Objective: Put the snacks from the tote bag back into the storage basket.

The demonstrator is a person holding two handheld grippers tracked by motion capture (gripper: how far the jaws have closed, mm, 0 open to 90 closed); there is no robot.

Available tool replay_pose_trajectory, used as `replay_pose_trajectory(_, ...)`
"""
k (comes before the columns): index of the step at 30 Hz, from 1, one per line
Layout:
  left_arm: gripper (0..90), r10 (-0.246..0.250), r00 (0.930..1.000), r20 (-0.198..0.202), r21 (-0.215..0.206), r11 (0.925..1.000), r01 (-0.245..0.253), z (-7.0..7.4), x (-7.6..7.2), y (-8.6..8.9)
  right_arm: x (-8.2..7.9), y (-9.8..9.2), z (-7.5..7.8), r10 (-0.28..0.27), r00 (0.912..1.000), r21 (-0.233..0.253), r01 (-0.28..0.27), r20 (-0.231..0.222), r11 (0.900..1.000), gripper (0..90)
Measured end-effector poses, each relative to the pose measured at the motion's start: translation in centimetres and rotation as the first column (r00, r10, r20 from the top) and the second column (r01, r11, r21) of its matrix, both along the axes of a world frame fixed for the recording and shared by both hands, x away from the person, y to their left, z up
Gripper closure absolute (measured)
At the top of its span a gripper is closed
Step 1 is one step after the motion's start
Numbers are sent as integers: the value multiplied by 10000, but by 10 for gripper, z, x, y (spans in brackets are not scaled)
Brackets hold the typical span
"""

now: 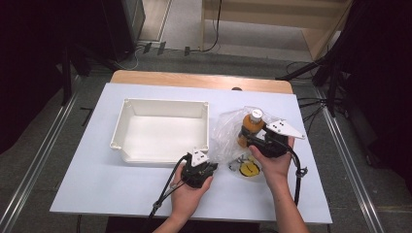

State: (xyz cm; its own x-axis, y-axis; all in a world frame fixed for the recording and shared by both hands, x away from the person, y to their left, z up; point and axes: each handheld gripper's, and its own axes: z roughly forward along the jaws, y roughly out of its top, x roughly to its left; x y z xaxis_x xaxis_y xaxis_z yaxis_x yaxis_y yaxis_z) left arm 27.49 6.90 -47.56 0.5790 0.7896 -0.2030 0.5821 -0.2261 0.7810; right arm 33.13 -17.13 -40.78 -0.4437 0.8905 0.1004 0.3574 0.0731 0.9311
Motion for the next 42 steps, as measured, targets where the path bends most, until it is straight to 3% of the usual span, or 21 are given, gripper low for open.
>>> replay_pose_trajectory(18, 837, 13, 10000, 10, -78, 10000, -13, 0, 0, 0, -20, 7, 44, 207, 9975, 258, -225, 678, 9994, 330)
replay_pose_trajectory(22, 763, -212, 9992, 352, -327, 9992, 223, 2, -4, 3, -23, 8, 48, 265, 9973, 288, -286, 685, 9992, 330)
replay_pose_trajectory(29, 538, -542, 9970, 550, -1173, 9913, 604, 6, -11, 15, -24, 10, 49, 313, 9965, 248, -333, 780, 9991, 329)
replay_pose_trajectory(37, 341, -646, 9938, 904, -1276, 9889, 759, 11, -20, 36, -27, 9, 51, 245, 9963, 366, -275, 818, 9989, 329)
replay_pose_trajectory(42, 259, -608, 9910, 1192, -995, 9924, 728, 13, -25, 52, -28, 10, 50, 280, 9962, 363, -310, 825, 9989, 328)
